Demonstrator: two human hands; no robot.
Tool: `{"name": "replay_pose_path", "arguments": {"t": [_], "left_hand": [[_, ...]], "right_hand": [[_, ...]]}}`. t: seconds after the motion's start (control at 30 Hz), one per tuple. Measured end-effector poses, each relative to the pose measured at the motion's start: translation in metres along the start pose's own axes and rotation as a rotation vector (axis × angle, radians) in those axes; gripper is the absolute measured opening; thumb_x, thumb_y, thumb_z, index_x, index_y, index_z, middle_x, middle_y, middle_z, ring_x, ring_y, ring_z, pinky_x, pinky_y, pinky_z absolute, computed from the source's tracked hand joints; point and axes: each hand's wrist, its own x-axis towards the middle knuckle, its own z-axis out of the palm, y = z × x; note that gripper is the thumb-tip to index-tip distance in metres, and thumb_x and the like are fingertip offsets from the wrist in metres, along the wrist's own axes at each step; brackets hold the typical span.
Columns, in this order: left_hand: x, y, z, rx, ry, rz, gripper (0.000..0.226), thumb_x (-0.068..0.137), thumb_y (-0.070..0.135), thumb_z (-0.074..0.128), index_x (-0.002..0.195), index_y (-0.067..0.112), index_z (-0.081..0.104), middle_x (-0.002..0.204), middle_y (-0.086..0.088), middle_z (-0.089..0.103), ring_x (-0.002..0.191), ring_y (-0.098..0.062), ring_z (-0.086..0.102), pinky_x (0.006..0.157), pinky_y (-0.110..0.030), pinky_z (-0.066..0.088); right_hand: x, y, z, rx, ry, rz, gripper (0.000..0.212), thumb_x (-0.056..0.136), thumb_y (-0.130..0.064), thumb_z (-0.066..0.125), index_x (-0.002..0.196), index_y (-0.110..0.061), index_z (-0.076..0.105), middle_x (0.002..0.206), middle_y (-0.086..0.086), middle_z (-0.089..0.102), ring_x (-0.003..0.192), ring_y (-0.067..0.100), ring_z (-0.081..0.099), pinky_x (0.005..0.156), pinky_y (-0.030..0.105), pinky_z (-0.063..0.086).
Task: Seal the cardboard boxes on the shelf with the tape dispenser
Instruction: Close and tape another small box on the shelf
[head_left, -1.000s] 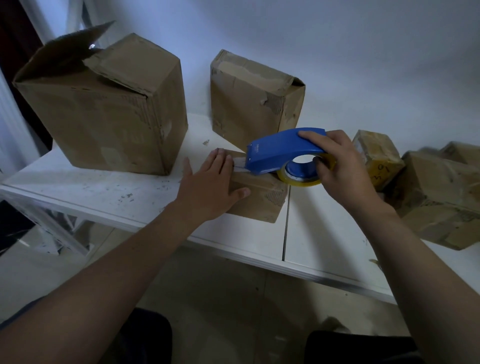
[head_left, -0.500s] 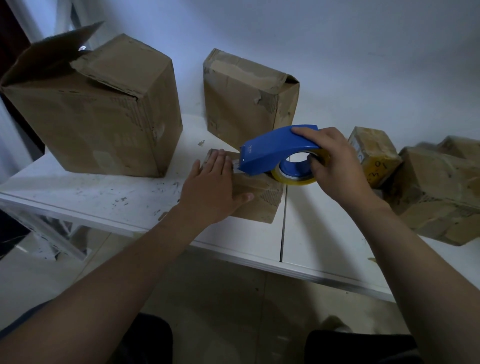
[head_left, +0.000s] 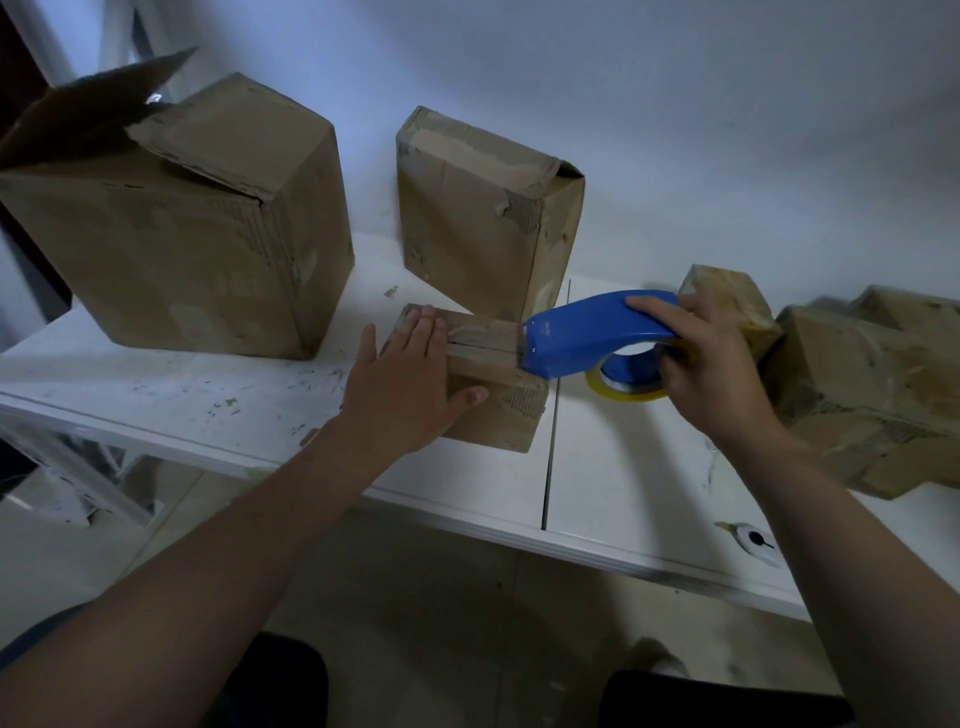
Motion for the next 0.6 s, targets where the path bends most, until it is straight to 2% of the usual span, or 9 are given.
{"name": "replay_pose_path", "arguments": {"t": [0.07,0.23,0.33,0.4,0.6], "left_hand": [[0.000,0.002,0.000,0.011,0.004,-0.008,0.113,0.074,0.083,-0.003,0.159,0.011,0.015,0.168,-0.007,0.013,0.155,-0.022,0.010,0.122,-0.057,0.012],[0.000,0.011,-0.003,0.051,0.027,-0.024,0.113,0.074,0.085,-0.009,0.158,0.015,0.022,0.166,-0.006,0.021,0.153,-0.028,0.017,0.119,-0.063,0.009],[0.002,0.030,-0.005,0.007,0.040,0.054,0.110,0.075,0.082,-0.009,0.158,0.019,0.024,0.165,-0.002,0.025,0.152,-0.027,0.022,0.120,-0.057,0.014],[0.006,0.042,-0.002,-0.022,0.035,0.101,0.106,0.077,0.081,-0.007,0.159,0.018,0.019,0.167,-0.002,0.019,0.153,-0.023,0.018,0.120,-0.052,0.018],[0.007,0.042,0.001,-0.059,0.011,0.083,0.104,0.080,0.082,0.001,0.160,0.016,0.009,0.168,-0.003,0.011,0.155,-0.021,0.010,0.122,-0.049,0.011]], "right_hand": [[-0.002,0.000,0.002,0.027,0.001,0.025,0.074,0.082,0.020,0.055,0.139,-0.027,0.057,0.129,0.011,0.050,0.114,0.025,0.051,0.096,0.040,0.050],[-0.005,0.001,0.005,0.047,0.018,0.033,0.074,0.082,0.019,0.054,0.139,-0.028,0.057,0.129,0.010,0.050,0.113,0.024,0.052,0.093,0.042,0.052],[-0.005,0.001,0.006,0.042,0.026,0.036,0.074,0.083,0.018,0.054,0.139,-0.029,0.056,0.128,0.009,0.050,0.112,0.023,0.052,0.094,0.040,0.051],[-0.006,0.001,0.006,0.040,0.025,0.042,0.073,0.084,0.018,0.054,0.140,-0.029,0.056,0.128,0.009,0.049,0.113,0.023,0.051,0.095,0.037,0.050],[-0.006,0.005,0.003,0.011,-0.021,0.024,0.072,0.086,0.014,0.058,0.143,-0.030,0.053,0.125,0.009,0.049,0.110,0.024,0.051,0.094,0.039,0.050]]}}
